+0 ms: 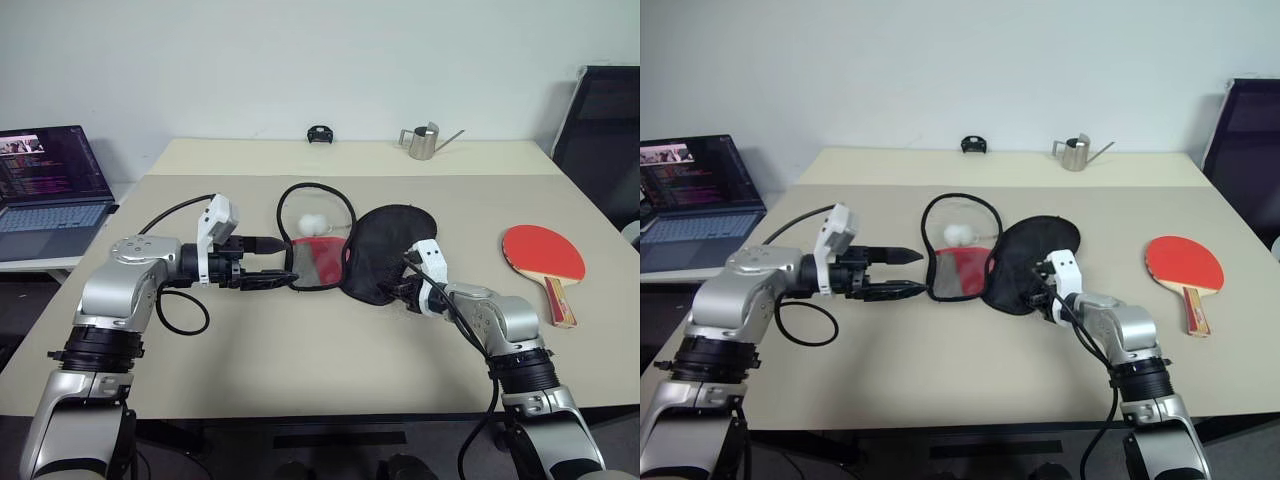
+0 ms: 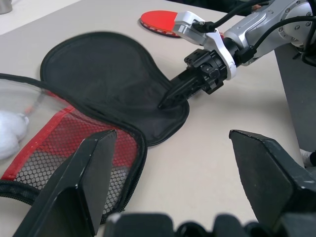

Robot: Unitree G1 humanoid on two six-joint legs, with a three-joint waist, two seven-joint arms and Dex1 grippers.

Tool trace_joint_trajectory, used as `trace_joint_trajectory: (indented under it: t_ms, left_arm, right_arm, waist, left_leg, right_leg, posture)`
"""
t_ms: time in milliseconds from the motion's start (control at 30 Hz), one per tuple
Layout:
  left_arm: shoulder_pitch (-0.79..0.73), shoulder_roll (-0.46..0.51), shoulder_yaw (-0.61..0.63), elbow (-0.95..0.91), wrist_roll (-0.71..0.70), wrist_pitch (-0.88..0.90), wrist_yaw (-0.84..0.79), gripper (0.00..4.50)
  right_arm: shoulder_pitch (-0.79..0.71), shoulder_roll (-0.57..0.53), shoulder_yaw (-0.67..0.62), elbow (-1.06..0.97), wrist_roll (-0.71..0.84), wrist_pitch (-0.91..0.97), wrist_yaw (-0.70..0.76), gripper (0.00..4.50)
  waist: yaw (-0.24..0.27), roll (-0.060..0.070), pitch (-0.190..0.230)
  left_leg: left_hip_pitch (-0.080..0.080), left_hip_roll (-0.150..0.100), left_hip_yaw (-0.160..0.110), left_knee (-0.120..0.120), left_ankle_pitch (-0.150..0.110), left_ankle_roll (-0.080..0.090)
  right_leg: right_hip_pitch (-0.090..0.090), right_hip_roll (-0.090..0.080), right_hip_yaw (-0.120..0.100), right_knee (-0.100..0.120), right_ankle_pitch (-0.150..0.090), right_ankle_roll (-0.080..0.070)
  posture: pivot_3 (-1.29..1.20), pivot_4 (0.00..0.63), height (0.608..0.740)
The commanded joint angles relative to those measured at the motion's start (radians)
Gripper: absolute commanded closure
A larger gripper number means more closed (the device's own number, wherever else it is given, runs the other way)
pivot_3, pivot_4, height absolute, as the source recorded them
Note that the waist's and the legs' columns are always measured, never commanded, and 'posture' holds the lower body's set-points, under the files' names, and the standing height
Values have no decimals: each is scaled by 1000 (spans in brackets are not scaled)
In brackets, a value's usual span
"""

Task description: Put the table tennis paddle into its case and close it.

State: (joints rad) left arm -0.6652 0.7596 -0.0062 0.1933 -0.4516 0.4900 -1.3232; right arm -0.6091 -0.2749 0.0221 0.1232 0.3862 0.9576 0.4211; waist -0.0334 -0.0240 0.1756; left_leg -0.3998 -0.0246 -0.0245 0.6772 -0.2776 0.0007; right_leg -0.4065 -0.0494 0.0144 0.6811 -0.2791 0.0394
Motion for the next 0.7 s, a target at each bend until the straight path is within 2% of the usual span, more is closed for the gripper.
trace_joint_trajectory:
  t_ms: [33,400,700]
  left_arm:
    - [1,18,12,-50,-5,-9,-12,501]
    - [6,21,7,-103,-14,11,-21,501]
    - [0,8,-9,-126,-14,16,-27,501]
  right_arm:
    - [7,0,-29,-59,26,27,4,4481]
    - [74,-18,-78,-207,81,144,-11,4481]
    - [94,-96,-113,-256,111,208,11,4481]
  waist:
    - [0,0,0]
    - [1,0,0]
    - [1,0,0]
  left_leg:
    - [0,0,0,0,0,0]
    - [0,0,0,0,0,0]
    - [0,0,0,0,0,0]
  right_leg:
    - [0,0,0,0,0,0]
    - [0,0,0,0,0,0]
    - [0,0,0,0,0,0]
  posture:
    - [0,150,740]
    - [0,150,740]
    - [0,150,740]
